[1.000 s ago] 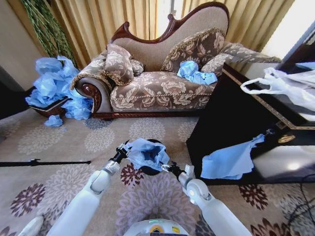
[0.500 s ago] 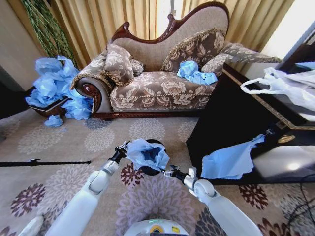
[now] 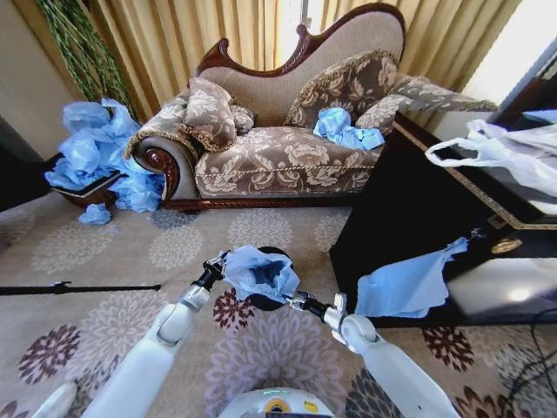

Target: Place a garbage bag over the trash bin.

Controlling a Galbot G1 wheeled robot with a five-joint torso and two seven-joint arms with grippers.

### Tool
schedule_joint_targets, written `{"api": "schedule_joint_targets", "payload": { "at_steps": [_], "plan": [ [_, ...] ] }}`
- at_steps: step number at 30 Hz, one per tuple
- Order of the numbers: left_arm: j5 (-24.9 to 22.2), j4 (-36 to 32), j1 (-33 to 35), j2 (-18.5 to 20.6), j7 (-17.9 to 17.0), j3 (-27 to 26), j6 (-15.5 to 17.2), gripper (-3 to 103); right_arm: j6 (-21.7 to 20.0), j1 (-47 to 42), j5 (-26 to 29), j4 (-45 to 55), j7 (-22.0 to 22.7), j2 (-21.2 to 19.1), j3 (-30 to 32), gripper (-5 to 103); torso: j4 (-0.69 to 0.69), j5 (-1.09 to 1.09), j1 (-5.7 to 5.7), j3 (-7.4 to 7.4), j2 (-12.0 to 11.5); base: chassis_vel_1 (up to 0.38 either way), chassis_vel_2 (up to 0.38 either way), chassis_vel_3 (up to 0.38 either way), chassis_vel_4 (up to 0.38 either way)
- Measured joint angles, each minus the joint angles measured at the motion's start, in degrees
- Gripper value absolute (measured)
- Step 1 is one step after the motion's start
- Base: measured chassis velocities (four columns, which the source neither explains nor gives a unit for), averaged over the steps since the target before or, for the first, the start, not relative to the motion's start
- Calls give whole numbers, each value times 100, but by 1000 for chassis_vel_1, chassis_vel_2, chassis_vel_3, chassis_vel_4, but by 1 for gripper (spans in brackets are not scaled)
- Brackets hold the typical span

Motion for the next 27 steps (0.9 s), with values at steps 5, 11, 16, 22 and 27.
{"api": "schedule_joint_targets", "payload": {
  "at_steps": [5, 11, 16, 22, 27],
  "plan": [
    [-18, 9, 6, -38, -1, 2, -12, 0, 62, 73, -127, -140, -68, 39, -67, 81, 0, 0, 0, 0, 0, 0, 0, 0, 0],
    [-29, 37, -3, -88, -1, 16, -23, 0, 85, 143, -133, -204, -54, 114, -98, 61, 0, -1, 0, 0, 0, 0, 0, 0, 0],
    [-39, 54, -10, -122, -1, 25, -29, 0, 133, 227, -119, -248, 78, 206, -114, 38, 0, -1, 0, 0, 0, 0, 0, 0, 0],
    [-67, 51, 32, -138, -6, 21, -36, 0, 187, 199, -127, -235, 272, 223, -118, 17, 0, 0, 0, 0, 0, 0, 0, 0, 0],
    [-73, 31, 46, -148, -22, 16, -42, 0, 193, 65, -197, -39, 317, 124, -119, 3, 0, 0, 0, -1, 0, 0, 0, 0, 0]
  ]
}}
